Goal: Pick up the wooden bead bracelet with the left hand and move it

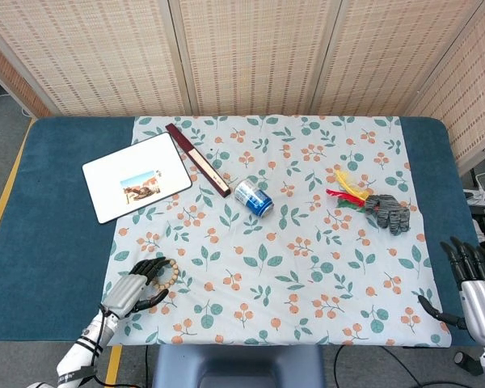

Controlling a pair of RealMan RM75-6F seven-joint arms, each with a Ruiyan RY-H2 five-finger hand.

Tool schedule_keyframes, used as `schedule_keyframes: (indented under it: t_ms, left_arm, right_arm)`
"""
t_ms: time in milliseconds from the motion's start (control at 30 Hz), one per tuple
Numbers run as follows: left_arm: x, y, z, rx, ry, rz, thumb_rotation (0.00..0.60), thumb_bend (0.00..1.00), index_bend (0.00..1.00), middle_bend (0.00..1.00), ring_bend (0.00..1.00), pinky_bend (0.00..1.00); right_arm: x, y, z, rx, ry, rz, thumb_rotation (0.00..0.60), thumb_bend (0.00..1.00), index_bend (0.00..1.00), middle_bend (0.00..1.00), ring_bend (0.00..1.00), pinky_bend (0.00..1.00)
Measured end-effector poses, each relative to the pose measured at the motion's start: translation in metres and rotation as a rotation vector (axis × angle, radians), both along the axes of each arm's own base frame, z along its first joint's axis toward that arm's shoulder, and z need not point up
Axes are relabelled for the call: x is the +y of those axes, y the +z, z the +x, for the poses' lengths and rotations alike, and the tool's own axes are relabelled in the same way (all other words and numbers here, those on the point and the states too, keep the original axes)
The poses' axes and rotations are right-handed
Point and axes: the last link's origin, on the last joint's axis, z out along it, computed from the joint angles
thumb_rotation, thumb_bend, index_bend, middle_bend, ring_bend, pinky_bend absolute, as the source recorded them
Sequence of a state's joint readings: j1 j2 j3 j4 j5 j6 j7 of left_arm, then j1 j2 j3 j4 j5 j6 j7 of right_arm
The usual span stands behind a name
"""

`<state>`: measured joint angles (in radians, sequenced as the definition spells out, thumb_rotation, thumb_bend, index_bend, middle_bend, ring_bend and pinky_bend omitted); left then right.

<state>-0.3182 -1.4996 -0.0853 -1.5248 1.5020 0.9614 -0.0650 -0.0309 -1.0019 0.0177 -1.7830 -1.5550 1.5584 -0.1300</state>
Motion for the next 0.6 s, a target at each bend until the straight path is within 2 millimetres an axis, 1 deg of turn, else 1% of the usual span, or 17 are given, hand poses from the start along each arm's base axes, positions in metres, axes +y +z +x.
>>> schedule_keyframes:
  t_ms: [100,200,267,333,400,433,467,500,533,600]
  left_arm:
    - [-0.002,0.017,0.006,-0.009,-0.056,0.076,0.108,0.31,0.00,0.00,0.00,0.00]
    - [-0.007,0.044,0.008,-0.015,-0.111,0.191,0.190,0.33,0.00,0.00,0.00,0.00]
    - [-0.016,0.067,0.006,-0.011,-0.145,0.280,0.288,0.34,0.00,0.00,0.00,0.00]
    - [-0.031,0.091,0.000,0.005,-0.168,0.359,0.368,0.34,0.00,0.00,0.00,0.00]
    - [-0.047,0.109,-0.008,0.023,-0.171,0.411,0.435,0.35,0.00,0.00,0.00,0.00]
    - [-0.060,0.120,-0.015,0.040,-0.161,0.439,0.480,0.36,0.00,0.00,0.00,0.00]
    - [-0.069,0.126,-0.021,0.057,-0.148,0.457,0.516,0.37,0.00,0.00,0.00,0.00]
    - [-0.076,0.131,-0.027,0.079,-0.137,0.470,0.539,0.38,0.00,0.00,0.00,0.00]
    - [-0.083,0.136,-0.033,0.115,-0.127,0.480,0.542,0.39,0.00,0.00,0.00,0.00]
    - [-0.086,0.140,-0.037,0.151,-0.122,0.490,0.547,0.39,0.00,0.00,0.00,0.00]
  right_arm:
    - [0.001,0.000,0.001,0.003,0.007,-0.004,0.396,0.15,0.00,0.00,0.00,0.00]
    - [0.001,0.001,0.001,0.005,0.010,-0.007,0.395,0.15,0.00,0.00,0.00,0.00]
    - [0.002,0.001,0.001,0.009,0.009,-0.010,0.394,0.15,0.00,0.00,0.00,0.00]
    - [0.002,0.000,0.001,0.015,0.008,-0.011,0.395,0.15,0.00,0.00,0.00,0.00]
    - [0.002,0.000,0.001,0.023,0.006,-0.014,0.394,0.15,0.00,0.00,0.00,0.00]
    - [0.002,0.000,0.001,0.031,0.004,-0.018,0.394,0.15,0.00,0.00,0.00,0.00]
    - [0.001,-0.001,0.001,0.038,0.003,-0.021,0.394,0.15,0.00,0.00,0.00,0.00]
    - [0.001,-0.001,0.001,0.047,0.002,-0.026,0.394,0.15,0.00,0.00,0.00,0.00]
    - [0.000,-0.002,0.001,0.059,-0.001,-0.032,0.396,0.15,0.00,0.00,0.00,0.00]
    - [0.000,-0.004,0.000,0.075,-0.007,-0.039,0.399,0.15,0.00,0.00,0.00,0.00]
